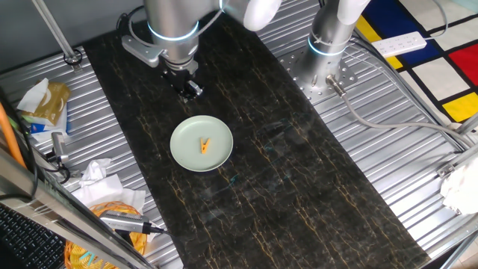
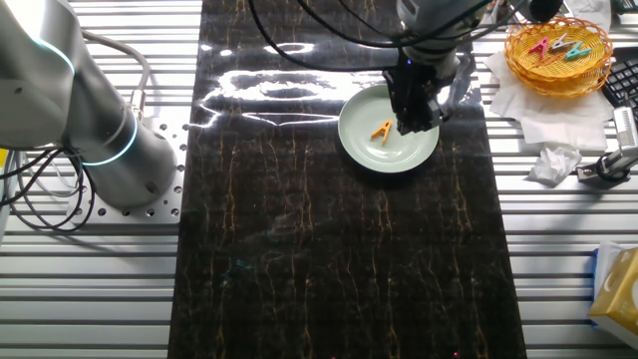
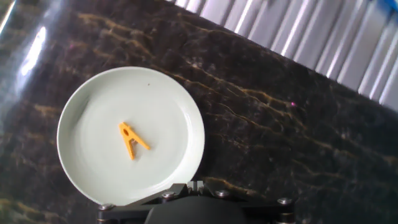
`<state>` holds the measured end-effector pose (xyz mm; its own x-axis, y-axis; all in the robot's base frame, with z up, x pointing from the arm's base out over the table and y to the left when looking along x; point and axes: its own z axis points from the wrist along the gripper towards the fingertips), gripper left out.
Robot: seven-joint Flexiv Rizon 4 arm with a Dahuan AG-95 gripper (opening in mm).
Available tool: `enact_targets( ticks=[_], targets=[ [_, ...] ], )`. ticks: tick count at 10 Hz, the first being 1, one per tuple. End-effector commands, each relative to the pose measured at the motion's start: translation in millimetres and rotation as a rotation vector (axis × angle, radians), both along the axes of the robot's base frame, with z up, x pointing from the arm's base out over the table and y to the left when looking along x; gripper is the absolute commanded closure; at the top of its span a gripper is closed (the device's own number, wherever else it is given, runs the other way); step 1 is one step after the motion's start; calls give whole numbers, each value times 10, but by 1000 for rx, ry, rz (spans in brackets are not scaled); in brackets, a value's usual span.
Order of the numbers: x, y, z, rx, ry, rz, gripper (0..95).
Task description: Use a clamp
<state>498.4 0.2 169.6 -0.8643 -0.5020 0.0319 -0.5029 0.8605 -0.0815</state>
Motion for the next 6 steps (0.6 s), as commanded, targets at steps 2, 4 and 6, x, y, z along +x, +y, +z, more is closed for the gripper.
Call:
enact_targets(
  ticks=[2, 4, 6],
  targets=[
    [-14, 8, -14, -11, -5, 18, 950],
    [-90, 48, -64, 1, -13, 24, 950],
    [-180, 112, -139, 6, -26, 18, 950]
  ],
)
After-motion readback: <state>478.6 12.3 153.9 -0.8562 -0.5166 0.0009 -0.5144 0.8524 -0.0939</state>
